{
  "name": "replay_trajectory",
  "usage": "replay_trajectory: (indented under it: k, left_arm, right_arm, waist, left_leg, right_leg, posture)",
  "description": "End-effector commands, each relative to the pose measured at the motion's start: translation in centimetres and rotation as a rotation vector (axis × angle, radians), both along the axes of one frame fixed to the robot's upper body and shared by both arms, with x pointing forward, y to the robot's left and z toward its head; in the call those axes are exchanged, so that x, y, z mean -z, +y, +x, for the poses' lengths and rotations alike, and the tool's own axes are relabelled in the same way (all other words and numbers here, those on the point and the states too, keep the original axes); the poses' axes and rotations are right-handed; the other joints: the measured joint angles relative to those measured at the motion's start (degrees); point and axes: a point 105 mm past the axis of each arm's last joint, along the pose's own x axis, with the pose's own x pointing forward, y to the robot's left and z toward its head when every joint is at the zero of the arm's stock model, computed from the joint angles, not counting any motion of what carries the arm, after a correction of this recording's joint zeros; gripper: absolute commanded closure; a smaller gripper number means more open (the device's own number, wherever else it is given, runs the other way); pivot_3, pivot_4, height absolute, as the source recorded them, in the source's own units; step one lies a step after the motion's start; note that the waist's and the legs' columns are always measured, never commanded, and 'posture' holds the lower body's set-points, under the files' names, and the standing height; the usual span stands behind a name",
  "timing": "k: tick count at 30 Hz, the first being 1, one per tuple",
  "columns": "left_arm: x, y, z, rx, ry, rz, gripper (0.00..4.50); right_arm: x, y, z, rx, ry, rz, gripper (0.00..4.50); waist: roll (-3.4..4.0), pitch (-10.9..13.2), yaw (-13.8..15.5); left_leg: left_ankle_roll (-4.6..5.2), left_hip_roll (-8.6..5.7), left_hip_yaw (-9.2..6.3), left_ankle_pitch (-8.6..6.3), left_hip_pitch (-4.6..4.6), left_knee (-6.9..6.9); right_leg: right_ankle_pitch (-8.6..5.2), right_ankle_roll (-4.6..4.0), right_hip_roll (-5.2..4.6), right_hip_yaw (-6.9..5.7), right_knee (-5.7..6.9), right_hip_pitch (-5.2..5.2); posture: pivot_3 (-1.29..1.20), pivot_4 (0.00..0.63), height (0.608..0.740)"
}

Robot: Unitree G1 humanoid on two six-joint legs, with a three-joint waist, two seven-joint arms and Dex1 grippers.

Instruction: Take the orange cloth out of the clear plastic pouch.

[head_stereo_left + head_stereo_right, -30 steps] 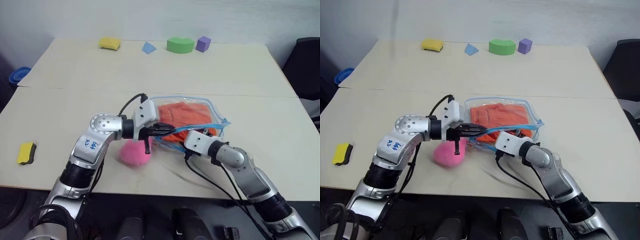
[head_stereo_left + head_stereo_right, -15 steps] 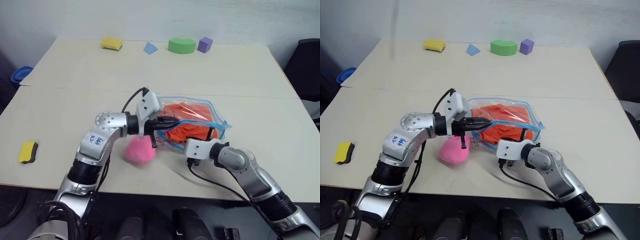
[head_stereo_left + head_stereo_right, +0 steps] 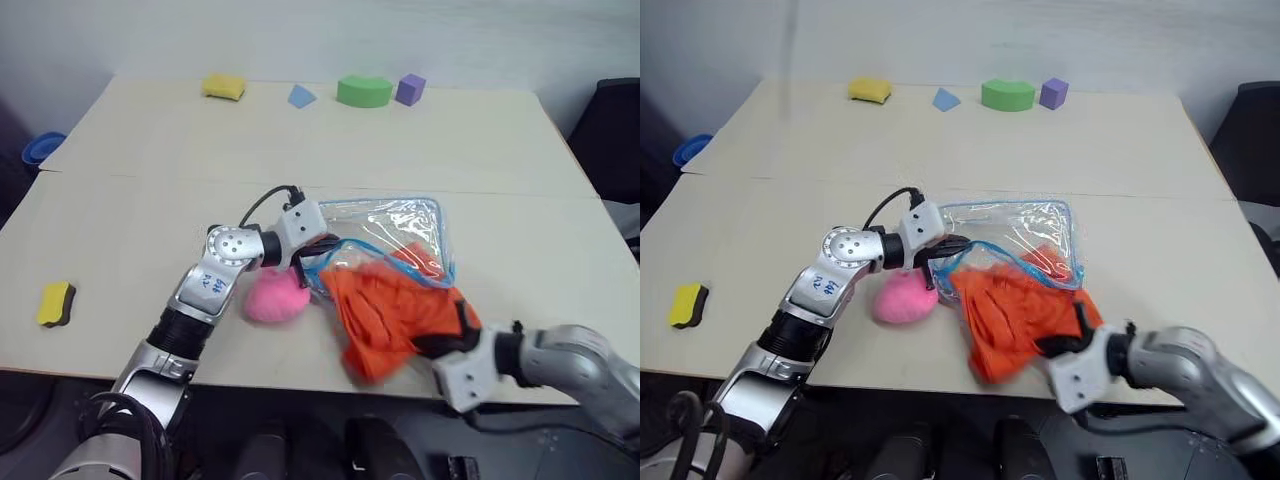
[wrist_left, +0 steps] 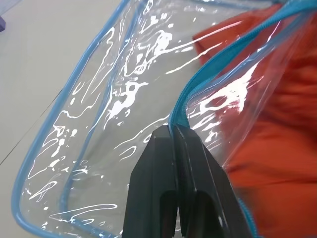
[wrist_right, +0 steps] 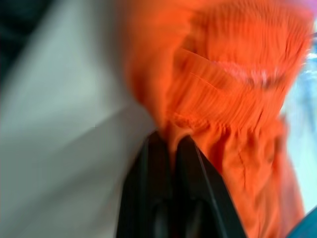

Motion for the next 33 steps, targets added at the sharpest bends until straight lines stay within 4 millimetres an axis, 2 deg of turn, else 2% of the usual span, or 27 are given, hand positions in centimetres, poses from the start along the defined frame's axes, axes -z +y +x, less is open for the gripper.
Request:
replay_trajectory:
  k: [1, 2, 4, 7, 10, 12, 15, 19, 22, 27, 28, 30, 33]
  left_arm:
    - [-0.4, 2.0, 0.5, -0.046, -0.046, 0.030, 4.50]
    - [-0.4, 2.2, 0.5, -0.046, -0.048, 0.034, 4.50]
    - [-0.3, 2.7, -0.5, -0.003, -0.029, 0.045, 4.50]
    - [0.0, 3.3, -1.4, 0.033, -0.018, 0.073, 4.50]
    - [0.9, 4.1, -3.6, 0.135, 0.030, 0.139, 4.50]
    - [1.3, 4.5, -4.4, 0.174, 0.043, 0.177, 4.50]
    - [1.6, 4.9, -5.6, 0.232, 0.075, 0.207, 4.50]
    - [2.1, 4.6, -6.4, 0.270, 0.081, 0.237, 4.50]
    - [2.2, 3.9, -7.0, 0.308, 0.095, 0.225, 4.50]
    - [2.1, 3.2, -7.4, 0.311, 0.139, 0.174, 4.50]
    - [2.0, 3.1, -7.3, 0.299, 0.150, 0.155, 4.50]
    - [1.2, 3.3, -6.8, 0.257, 0.173, 0.088, 4.02]
    - [-0.6, 3.8, -6.7, 0.229, 0.220, -0.022, 3.20]
  right_arm:
    - [-0.6, -3.9, -0.9, 0.050, 0.023, -0.064, 4.46]
    - [-0.5, -4.8, -1.1, 0.067, 0.027, -0.082, 4.46]
    - [-0.5, -8.1, -0.5, 0.197, 0.018, -0.103, 4.46]
    - [-0.6, -11.2, 0.2, 0.309, -0.012, -0.126, 4.46]
    - [-1.8, -14.5, 2.7, 0.511, -0.111, -0.066, 4.46]
    - [-2.2, -15.3, 3.9, 0.579, -0.151, -0.020, 4.46]
    - [-2.8, -15.3, 6.8, 0.738, -0.218, 0.164, 4.46]
    - [-2.0, -14.1, 9.6, 0.906, -0.212, 0.368, 4.46]
    - [-1.2, -12.4, 10.4, 0.956, -0.166, 0.461, 4.46]
    - [-0.9, -10.5, 10.1, 0.961, -0.090, 0.541, 4.46]
    - [-1.1, -10.3, 9.9, 0.963, -0.067, 0.572, 4.25]
    - [-2.3, -9.8, 9.3, 0.954, -0.015, 0.634, 3.80]
    - [-4.5, -9.5, 8.1, 0.936, 0.077, 0.719, 2.81]
  waist:
    - [-0.01, 0.00, -0.19]
    - [-0.01, 0.01, -0.36]
    - [-0.03, 0.01, -0.51]
    - [-0.04, 0.03, -0.57]
    - [-0.04, 0.03, -0.88]
    - [0.01, 0.01, -0.93]
    - [0.00, 0.01, -1.18]
    - [0.07, 0.01, -1.56]
    - [0.08, 0.00, -1.60]
    - [0.09, 0.00, -1.60]
    - [0.09, 0.00, -1.61]
    - [0.10, 0.00, -1.59]
    - [0.11, 0.01, -1.65]
  left_leg:
    - [0.00, 0.00, 0.01, 0.00, 0.04, -0.01]
    - [0.01, 0.01, 0.04, 0.00, 0.09, -0.02]
    - [0.02, 0.03, 0.11, -0.01, 0.23, -0.07]
    - [0.05, 0.06, 0.26, -0.03, 0.75, -0.31]
    - [0.30, 0.12, 0.20, -0.18, 1.06, -0.40]
    - [0.22, 0.12, 0.21, -0.14, 1.07, -0.41]
    - [0.03, 0.18, 0.17, -0.03, 1.07, -0.47]
    - [0.01, 0.17, 0.14, -0.02, 1.02, -0.50]
    - [0.01, 0.16, 0.11, -0.02, 0.92, -0.49]
    - [0.05, 0.15, 0.09, -0.04, 0.90, -0.48]
    - [0.06, 0.15, 0.08, -0.04, 0.90, -0.49]
    - [0.10, 0.15, 0.07, -0.06, 0.89, -0.49]
    - [0.17, 0.16, 0.02, -0.11, 0.84, -0.47]
  right_leg:
    - [0.00, 0.00, 0.01, 0.01, 0.01, 0.03]
    - [0.00, 0.00, 0.02, 0.04, 0.02, 0.04]
    - [0.00, 0.00, 0.04, 0.12, 0.05, 0.11]
    - [0.00, 0.00, 0.09, 0.26, -0.12, 0.55]
    - [0.00, 0.00, 0.11, 0.21, -0.35, 0.94]
    - [0.00, -0.01, 0.08, 0.21, -0.35, 0.94]
    - [-0.01, -0.01, 0.14, 0.19, -0.40, 0.94]
    - [0.00, -0.01, 0.12, 0.17, -0.38, 0.90]
    - [0.00, -0.01, 0.09, 0.15, -0.37, 0.85]
    - [0.00, -0.01, 0.08, 0.13, -0.37, 0.84]
    - [0.00, -0.01, 0.09, 0.12, -0.36, 0.84]
    - [0.00, -0.01, 0.09, 0.11, -0.36, 0.84]
    - [0.00, 0.00, 0.09, 0.08, -0.36, 0.83]
  posture:
    - [0.00, 0.150, 0.740]
    - [0.00, 0.150, 0.740]
    - [0.00, 0.150, 0.740]
    - [0.00, 0.150, 0.740]
    - [0.00, 0.150, 0.740]
    - [0.00, 0.150, 0.740]
    - [0.00, 0.150, 0.740]
    - [0.00, 0.150, 0.740]
    - [0.00, 0.150, 0.740]
    - [0.00, 0.150, 0.740]
    - [0.00, 0.150, 0.740]
    - [0.00, 0.150, 0.740]
    - [0.00, 0.150, 0.740]
